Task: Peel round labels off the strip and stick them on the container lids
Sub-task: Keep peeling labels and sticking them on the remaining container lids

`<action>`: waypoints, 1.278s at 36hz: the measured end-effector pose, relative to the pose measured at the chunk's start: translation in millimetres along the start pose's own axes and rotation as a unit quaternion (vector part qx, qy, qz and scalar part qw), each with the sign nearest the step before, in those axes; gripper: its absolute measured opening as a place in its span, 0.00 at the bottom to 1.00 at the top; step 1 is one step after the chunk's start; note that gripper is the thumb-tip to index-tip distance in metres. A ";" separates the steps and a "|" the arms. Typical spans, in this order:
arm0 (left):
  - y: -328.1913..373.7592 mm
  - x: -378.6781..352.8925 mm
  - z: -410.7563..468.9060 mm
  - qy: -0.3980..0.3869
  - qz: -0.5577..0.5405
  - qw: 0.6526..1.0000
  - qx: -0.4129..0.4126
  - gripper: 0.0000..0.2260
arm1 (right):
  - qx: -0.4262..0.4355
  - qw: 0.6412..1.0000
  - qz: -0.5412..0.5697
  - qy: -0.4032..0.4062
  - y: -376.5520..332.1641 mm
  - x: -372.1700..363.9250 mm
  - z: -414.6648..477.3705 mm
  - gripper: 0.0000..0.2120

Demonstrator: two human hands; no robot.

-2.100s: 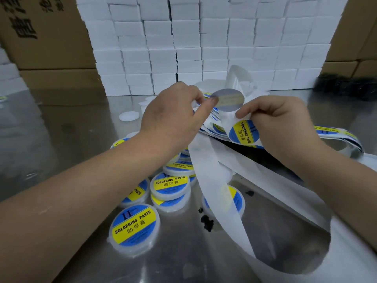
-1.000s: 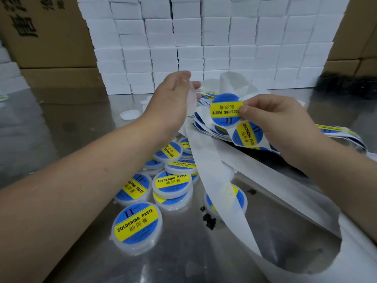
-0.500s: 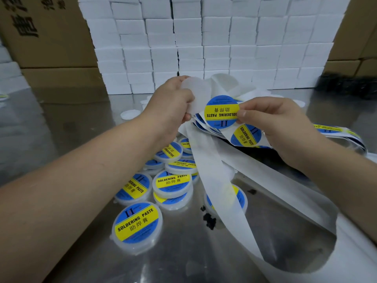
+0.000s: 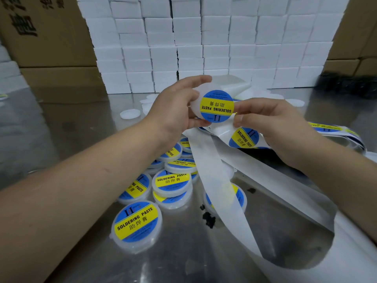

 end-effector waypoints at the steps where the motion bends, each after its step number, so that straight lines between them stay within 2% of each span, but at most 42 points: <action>1: 0.0 -1.8 -1.3 -0.005 -0.001 1.000 0.003 0.17 | 0.001 1.000 -0.001 -0.005 -0.1 -1.2 -0.3 0.19; 8: 5.0 -6.9 -4.1 -0.029 0.025 0.999 -0.022 0.12 | 0.006 1.000 -0.001 -0.017 1.7 -2.9 1.3 0.16; 17: 8.8 -8.6 -6.3 -0.039 0.050 0.996 -0.058 0.11 | 0.018 0.999 -0.012 -0.041 3.6 -6.8 2.5 0.13; 21: 9.9 -9.8 -6.7 -0.041 0.058 0.995 -0.068 0.12 | 0.021 0.999 -0.014 -0.036 2.1 -6.6 2.1 0.17; 30: 12.2 -9.7 -6.8 -0.037 0.086 0.992 -0.083 0.13 | 0.016 0.999 -0.043 -0.027 3.8 -7.6 1.4 0.17; 35: 18.1 -5.3 -6.9 -0.009 0.123 0.986 -0.109 0.14 | 0.012 0.998 -0.058 -0.019 5.1 -9.8 1.1 0.18; 40: 21.5 -3.7 -7.7 0.019 0.142 0.982 -0.121 0.14 | 0.011 0.998 -0.059 0.030 4.3 0.2 2.6 0.08; 44: 30.3 13.3 -4.9 0.078 0.134 0.980 -0.126 0.11 | -0.016 0.992 -0.066 0.109 8.8 22.3 6.6 0.13; 46: 31.9 12.9 -4.5 0.071 0.131 0.981 -0.120 0.11 | -0.014 0.991 -0.064 0.118 7.7 25.5 7.2 0.15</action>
Point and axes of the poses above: each hand's wrist, its own z-axis towards the middle knuckle, its own x-axis out of the back of the hand, y = z × x, the point moved 10 cm from there along z, towards the middle knuckle, and after that the axes turned 13 degrees about -x, right-handed, at the moved point
